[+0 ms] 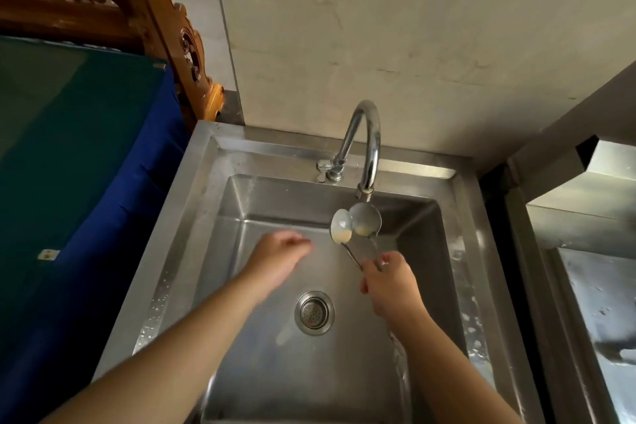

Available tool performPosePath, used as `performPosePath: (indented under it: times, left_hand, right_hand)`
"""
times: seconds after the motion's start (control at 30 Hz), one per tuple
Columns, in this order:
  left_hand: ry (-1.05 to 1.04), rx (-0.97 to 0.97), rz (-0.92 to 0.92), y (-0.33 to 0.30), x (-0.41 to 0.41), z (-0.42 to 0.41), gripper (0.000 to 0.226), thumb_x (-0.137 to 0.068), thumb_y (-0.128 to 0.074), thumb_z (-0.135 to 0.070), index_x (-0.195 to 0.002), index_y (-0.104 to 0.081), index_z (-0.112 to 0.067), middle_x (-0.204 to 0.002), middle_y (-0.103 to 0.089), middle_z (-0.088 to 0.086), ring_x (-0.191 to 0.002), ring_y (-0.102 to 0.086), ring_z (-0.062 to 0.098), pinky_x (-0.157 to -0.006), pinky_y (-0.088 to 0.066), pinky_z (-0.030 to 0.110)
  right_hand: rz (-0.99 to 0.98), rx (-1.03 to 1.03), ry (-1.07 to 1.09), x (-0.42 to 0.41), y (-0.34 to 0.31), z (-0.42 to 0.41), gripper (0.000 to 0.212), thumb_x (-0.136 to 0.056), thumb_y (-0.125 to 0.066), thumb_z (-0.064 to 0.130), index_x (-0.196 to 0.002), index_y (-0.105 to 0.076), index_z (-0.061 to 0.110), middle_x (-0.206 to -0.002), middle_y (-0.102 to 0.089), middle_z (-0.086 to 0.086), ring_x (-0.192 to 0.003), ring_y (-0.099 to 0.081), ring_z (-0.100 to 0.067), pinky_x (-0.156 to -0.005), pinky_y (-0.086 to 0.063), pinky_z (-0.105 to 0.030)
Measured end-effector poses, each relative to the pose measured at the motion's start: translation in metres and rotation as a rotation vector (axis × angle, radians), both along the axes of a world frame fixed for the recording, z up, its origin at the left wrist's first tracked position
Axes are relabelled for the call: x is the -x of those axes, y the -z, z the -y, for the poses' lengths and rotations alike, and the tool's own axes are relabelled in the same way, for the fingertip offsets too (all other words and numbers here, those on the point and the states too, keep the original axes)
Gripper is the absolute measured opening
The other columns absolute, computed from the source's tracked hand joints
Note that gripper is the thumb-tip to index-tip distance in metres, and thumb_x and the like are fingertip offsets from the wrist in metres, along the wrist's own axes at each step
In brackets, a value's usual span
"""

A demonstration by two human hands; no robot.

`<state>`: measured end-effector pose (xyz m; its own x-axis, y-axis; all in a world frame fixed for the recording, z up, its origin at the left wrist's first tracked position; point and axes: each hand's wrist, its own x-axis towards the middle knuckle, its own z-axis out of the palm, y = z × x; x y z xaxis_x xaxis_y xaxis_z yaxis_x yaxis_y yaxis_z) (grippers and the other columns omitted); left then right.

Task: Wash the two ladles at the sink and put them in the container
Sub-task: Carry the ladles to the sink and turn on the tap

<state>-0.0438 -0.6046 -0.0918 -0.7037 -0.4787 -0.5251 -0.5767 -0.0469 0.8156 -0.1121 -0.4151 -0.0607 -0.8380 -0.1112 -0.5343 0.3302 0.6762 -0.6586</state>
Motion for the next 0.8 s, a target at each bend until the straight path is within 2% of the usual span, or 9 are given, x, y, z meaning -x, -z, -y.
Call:
performPosePath:
  times: [0.07,0.17,0.23,0.33,0.4,0.57,0.8]
  left_hand:
    - [0.094,0.228,-0.025,0.005,0.028,0.019,0.007,-0.081,-0.075,-0.025,-0.087,-0.073,-0.022,-0.073,-0.068,-0.009,-0.068,-0.061,0.012,-0.061,-0.044,0.021]
    - [0.288,0.518,-0.069,0.005,0.071,0.037,0.027,-0.083,-0.073,-0.027,-0.109,-0.066,-0.025,-0.097,-0.067,-0.006,-0.086,-0.063,0.015,-0.076,-0.05,0.027]
    - [0.381,0.708,-0.132,0.006,0.098,0.044,0.035,-0.084,-0.074,-0.027,-0.116,-0.062,-0.022,-0.11,-0.064,-0.001,-0.098,-0.06,0.018,-0.085,-0.051,0.033]
    - [0.507,0.959,-0.164,0.009,0.13,0.049,0.044,-0.084,-0.075,-0.026,-0.123,-0.058,-0.016,-0.124,-0.058,0.003,-0.114,-0.054,0.024,-0.091,-0.05,0.039]
    - [0.597,1.073,-0.148,0.012,0.144,0.052,0.049,-0.083,-0.075,-0.027,-0.126,-0.056,-0.013,-0.126,-0.056,0.005,-0.118,-0.051,0.026,-0.092,-0.05,0.042]
    - [0.666,1.106,-0.121,0.016,0.159,0.059,0.048,-0.081,-0.075,-0.027,-0.124,-0.058,-0.012,-0.122,-0.061,0.006,-0.115,-0.054,0.026,-0.09,-0.051,0.043]
    - [0.706,1.089,-0.092,0.006,0.161,0.059,0.024,-0.077,-0.075,-0.012,-0.099,-0.07,-0.007,-0.103,-0.053,0.006,-0.084,-0.056,0.026,-0.072,-0.054,0.044]
  right_hand:
    - [-0.032,-0.007,0.01,0.006,0.003,0.004,0.011,-0.096,-0.057,0.026,-0.102,-0.051,0.02,-0.053,-0.068,0.004,-0.051,-0.056,-0.01,-0.046,-0.041,-0.026]
    - [-0.076,-0.016,0.019,0.011,0.007,0.007,0.012,-0.095,-0.058,0.029,-0.099,-0.052,0.019,-0.051,-0.069,0.015,-0.052,-0.057,-0.006,-0.049,-0.042,-0.026]
    - [-0.068,-0.013,0.014,0.012,0.01,0.007,0.014,-0.096,-0.058,0.032,-0.099,-0.05,0.022,-0.054,-0.069,0.021,-0.046,-0.055,-0.002,-0.046,-0.042,-0.023]
    - [-0.006,0.009,0.027,0.012,0.016,0.005,0.016,-0.096,-0.059,0.036,-0.099,-0.051,0.023,-0.055,-0.07,0.02,-0.05,-0.056,-0.008,-0.048,-0.045,-0.028]
    - [0.013,0.03,0.049,0.012,0.02,0.002,0.019,-0.096,-0.06,0.038,-0.097,-0.053,0.02,-0.056,-0.071,0.016,-0.051,-0.055,-0.011,-0.05,-0.046,-0.03]
    - [0.016,0.074,0.093,0.012,0.026,-0.003,0.018,-0.096,-0.06,0.038,-0.097,-0.054,0.021,-0.059,-0.072,0.013,-0.051,-0.054,-0.011,-0.051,-0.047,-0.031]
    - [-0.017,0.123,0.094,0.013,0.02,0.001,0.019,-0.097,-0.062,0.037,-0.1,-0.05,0.023,-0.06,-0.074,0.014,-0.049,-0.054,-0.01,-0.047,-0.046,-0.028]
